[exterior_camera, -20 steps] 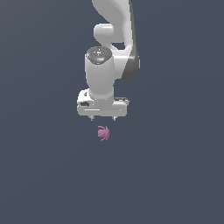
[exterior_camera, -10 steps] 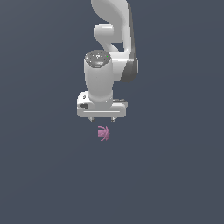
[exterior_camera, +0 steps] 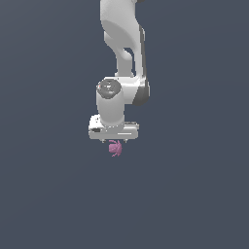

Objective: Pick up the object and move it to a goal position.

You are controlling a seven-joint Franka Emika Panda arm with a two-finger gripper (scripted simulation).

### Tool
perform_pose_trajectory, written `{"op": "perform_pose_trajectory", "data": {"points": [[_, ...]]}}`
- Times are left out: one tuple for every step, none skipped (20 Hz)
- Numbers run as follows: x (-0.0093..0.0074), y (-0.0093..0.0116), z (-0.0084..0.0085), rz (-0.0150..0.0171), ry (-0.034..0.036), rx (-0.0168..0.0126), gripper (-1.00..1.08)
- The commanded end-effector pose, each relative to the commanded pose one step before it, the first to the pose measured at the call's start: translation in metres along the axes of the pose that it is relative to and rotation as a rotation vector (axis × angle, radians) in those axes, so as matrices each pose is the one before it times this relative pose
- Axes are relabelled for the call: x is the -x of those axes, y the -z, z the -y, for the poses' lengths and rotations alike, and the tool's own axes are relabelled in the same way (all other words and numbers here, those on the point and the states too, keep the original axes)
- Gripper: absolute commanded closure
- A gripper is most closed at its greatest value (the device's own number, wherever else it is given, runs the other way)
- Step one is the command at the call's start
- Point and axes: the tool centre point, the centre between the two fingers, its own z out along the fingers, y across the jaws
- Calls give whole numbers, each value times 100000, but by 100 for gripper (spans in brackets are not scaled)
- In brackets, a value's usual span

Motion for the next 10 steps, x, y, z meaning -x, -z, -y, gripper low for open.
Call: {"op": "perform_pose_trajectory", "data": {"points": [[65, -1092, -6, 66, 203, -311, -92], [29, -267, -3, 49, 40, -74, -92], [22, -191, -2, 35, 28, -53, -92], [16, -100, -9, 0, 0, 0, -92], [2, -51, 6, 24, 20, -37, -92], [29, 149, -5, 136, -54, 50, -92], [1, -36, 0, 0, 0, 0, -92], [2, -107, 0, 0, 0, 0, -92], [3, -178, 0, 0, 0, 0, -92], [5, -248, 0, 0, 0, 0, -92]]}}
